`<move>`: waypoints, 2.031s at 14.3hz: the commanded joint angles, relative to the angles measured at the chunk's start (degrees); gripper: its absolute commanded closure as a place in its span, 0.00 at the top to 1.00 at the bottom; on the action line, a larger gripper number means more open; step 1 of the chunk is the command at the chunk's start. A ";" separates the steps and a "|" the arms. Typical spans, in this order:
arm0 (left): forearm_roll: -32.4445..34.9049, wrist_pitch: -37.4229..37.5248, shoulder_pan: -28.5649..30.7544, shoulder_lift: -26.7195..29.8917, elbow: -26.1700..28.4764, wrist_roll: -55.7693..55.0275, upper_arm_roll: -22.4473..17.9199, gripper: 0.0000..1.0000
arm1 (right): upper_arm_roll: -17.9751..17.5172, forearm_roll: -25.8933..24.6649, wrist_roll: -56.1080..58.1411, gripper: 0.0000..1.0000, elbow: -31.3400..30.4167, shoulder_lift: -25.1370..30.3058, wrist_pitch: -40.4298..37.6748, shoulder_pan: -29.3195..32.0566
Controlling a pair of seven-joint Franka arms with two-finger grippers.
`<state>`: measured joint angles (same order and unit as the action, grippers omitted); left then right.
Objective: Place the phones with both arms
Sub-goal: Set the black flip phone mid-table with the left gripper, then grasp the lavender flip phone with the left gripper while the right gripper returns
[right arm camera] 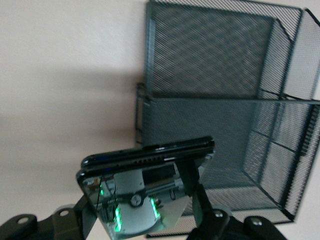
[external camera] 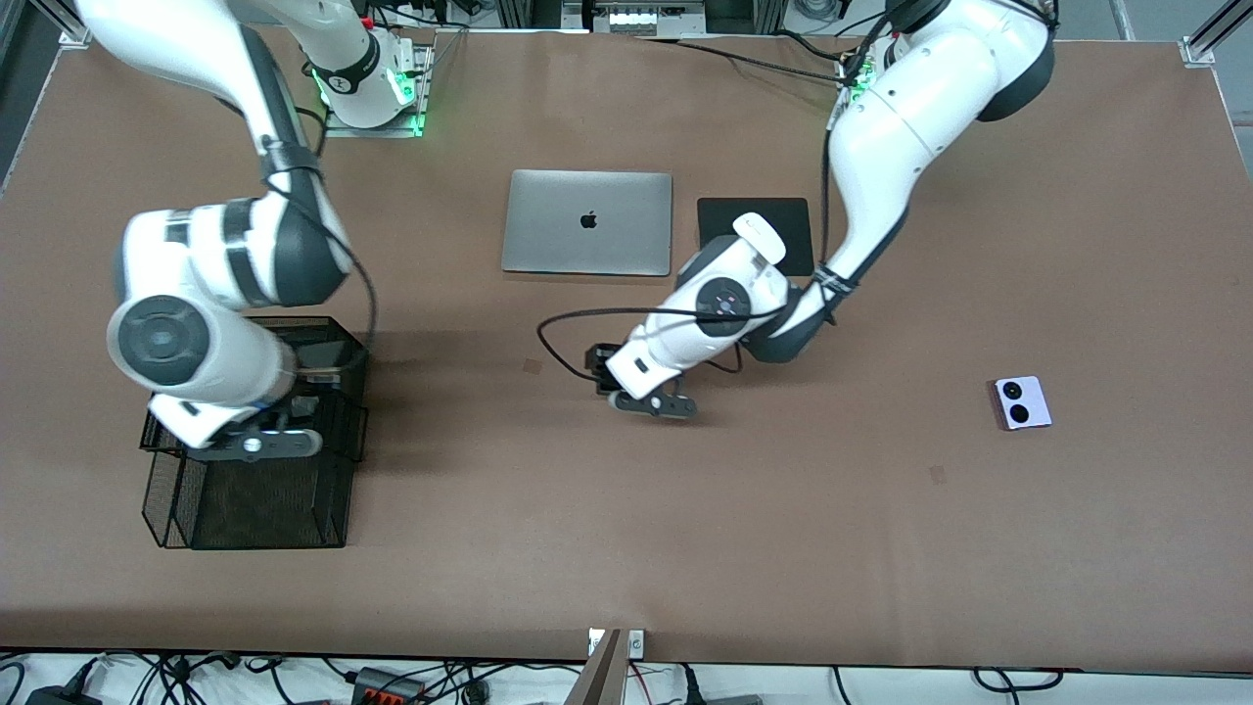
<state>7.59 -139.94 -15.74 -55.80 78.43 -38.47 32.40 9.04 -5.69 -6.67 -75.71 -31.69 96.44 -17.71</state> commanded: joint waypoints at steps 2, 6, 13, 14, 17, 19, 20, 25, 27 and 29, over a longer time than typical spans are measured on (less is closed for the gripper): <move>-0.65 -1.56 -2.09 -1.15 -0.12 -0.47 -0.50 0.27 | -1.13 0.42 4.29 0.18 -1.81 1.55 -2.05 4.26; -0.29 -1.65 -3.50 -1.86 -0.12 0.15 -1.99 0.99 | -1.13 0.60 4.38 0.18 -1.72 -1.35 -0.30 6.46; 1.73 8.49 0.70 5.59 1.38 -0.03 -4.97 1.00 | -1.13 0.77 4.21 0.18 -1.81 -3.46 4.72 6.38; 3.73 12.11 1.93 6.83 1.21 -0.03 -6.11 1.00 | -1.21 0.77 4.03 0.18 -1.81 -3.90 4.20 6.38; 10.50 23.18 9.03 8.60 0.94 -0.03 -6.48 1.00 | -1.21 0.86 3.51 0.18 -3.56 -4.08 4.02 6.55; 10.87 28.13 14.65 8.51 0.94 0.15 -6.65 1.00 | -1.30 1.47 3.24 0.18 -3.92 -4.69 4.02 6.46; 10.96 29.19 17.04 8.51 1.11 0.41 -6.65 1.00 | -1.30 1.74 3.24 0.19 -3.92 -4.96 4.02 6.38; 21.41 34.12 26.45 8.25 1.64 12.25 -6.83 1.00 | -1.21 2.44 3.15 0.93 -3.92 -6.45 4.54 6.38; 21.42 34.47 31.19 8.25 1.73 19.10 -6.74 1.00 | -1.21 2.35 3.24 1.00 -3.83 -6.45 4.63 6.55; 21.33 34.47 36.02 7.99 1.99 21.93 -6.74 1.00 | -1.30 2.35 3.41 1.00 -2.87 -5.32 4.11 6.20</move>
<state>27.84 -106.11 15.62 -48.03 79.54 -20.27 24.61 8.45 -4.18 -3.15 -79.22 -38.14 100.80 -11.83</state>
